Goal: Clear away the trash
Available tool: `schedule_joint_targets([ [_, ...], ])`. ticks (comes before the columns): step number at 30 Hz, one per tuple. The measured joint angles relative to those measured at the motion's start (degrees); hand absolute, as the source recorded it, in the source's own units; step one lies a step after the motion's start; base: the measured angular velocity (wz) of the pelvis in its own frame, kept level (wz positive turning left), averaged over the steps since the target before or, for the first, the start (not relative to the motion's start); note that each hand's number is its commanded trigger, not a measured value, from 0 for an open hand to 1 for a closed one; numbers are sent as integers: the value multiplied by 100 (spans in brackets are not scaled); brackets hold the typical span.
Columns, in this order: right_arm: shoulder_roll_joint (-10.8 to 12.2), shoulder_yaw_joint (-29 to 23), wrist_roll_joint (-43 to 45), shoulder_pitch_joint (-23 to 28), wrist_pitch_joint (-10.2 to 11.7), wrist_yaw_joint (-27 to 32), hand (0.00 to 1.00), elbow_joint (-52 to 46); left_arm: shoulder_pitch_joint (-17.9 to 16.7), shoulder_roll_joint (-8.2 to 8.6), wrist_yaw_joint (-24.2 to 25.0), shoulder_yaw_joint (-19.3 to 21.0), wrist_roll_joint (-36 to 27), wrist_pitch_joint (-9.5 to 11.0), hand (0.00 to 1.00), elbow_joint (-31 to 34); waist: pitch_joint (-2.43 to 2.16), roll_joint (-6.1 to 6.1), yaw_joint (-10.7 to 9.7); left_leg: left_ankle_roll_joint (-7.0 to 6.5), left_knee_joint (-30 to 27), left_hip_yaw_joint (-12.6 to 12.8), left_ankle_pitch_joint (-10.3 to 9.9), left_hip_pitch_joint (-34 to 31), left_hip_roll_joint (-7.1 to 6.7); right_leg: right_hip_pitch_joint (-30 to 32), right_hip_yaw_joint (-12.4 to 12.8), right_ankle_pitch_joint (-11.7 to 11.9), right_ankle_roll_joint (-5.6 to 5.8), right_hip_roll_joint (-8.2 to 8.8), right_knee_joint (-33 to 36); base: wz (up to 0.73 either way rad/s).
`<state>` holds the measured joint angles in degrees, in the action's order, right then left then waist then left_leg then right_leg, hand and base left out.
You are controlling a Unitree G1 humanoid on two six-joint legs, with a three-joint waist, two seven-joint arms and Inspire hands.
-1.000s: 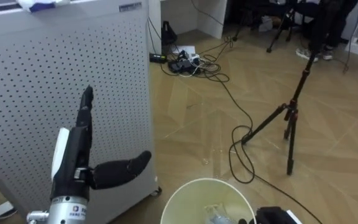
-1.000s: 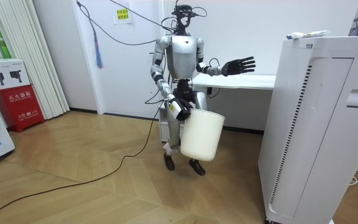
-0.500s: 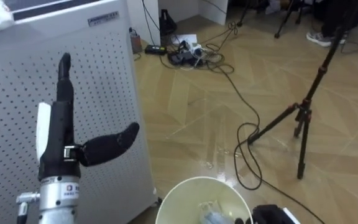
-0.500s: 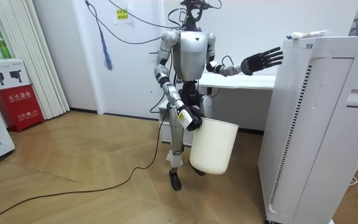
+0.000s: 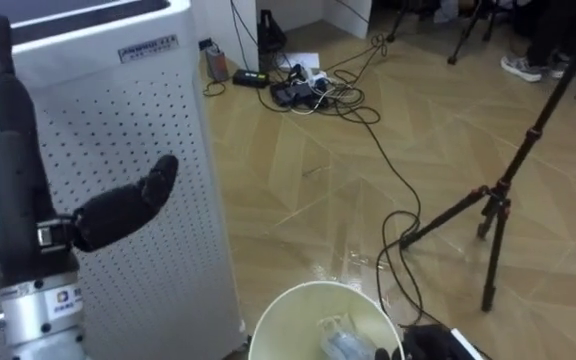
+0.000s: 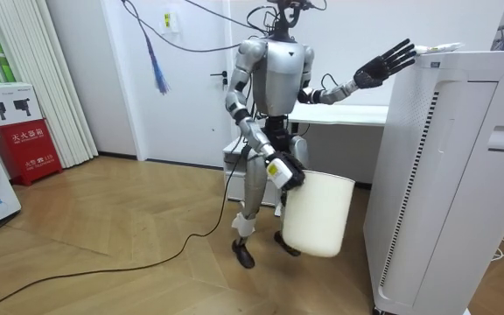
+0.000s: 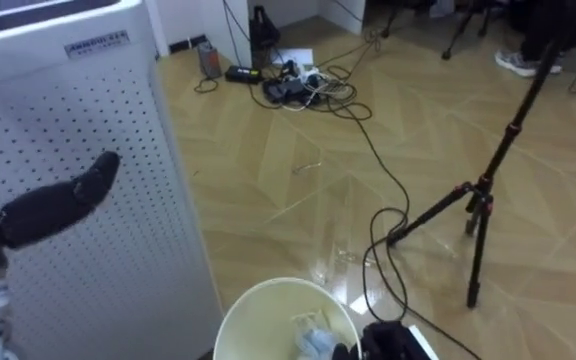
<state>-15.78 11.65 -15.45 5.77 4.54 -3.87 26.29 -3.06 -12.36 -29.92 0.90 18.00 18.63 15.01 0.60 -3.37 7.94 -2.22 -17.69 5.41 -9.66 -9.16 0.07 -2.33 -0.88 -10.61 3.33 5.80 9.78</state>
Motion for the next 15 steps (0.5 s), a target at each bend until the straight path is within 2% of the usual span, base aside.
schedule_joint_targets([
  [1,9,18,0,-2,0,-10,100,-2,-39,-22,-33,-5,48,0,0,2,6,4,74,-1,22,10,1,41,4,11,-160,13,25,7,-5,-5],
  [2,23,62,18,-12,0,-16,100,-29,-113,-73,-102,-54,105,0,0,1,12,16,212,-1,30,-6,1,100,5,8,-452,43,69,19,-36,-14],
  [3,24,62,28,-21,2,-23,100,-101,-121,-99,-116,-57,163,-1,0,1,33,51,303,-1,34,-174,0,144,-13,37,-636,114,76,-11,-168,-13],
  [4,25,63,35,-28,12,-24,100,-147,-121,-104,-107,-62,186,-1,0,0,39,61,315,0,38,-286,0,157,-37,58,-733,164,53,-17,-258,0],
  [5,20,64,36,-27,64,-37,100,-188,-149,-98,-95,-82,204,0,0,1,15,106,308,6,64,-394,-2,184,-79,13,-910,184,-7,2,-252,11],
  [8,9,78,26,-41,114,-50,100,-189,-165,-99,-75,-110,335,9,0,1,-7,235,282,49,325,-402,28,354,-82,-86,-1018,182,-12,-51,-223,12],
  [13,7,159,51,-46,114,-133,100,-189,-173,-127,-87,-115,589,13,0,8,21,186,288,65,418,-438,52,470,-85,-166,-1102,180,-14,-64,-211,4],
  [15,0,205,135,-55,114,-173,100,-187,-172,-194,-96,-133,798,14,0,11,45,145,253,68,408,-536,54,467,-89,-208,-1308,180,-14,-63,-211,15],
])
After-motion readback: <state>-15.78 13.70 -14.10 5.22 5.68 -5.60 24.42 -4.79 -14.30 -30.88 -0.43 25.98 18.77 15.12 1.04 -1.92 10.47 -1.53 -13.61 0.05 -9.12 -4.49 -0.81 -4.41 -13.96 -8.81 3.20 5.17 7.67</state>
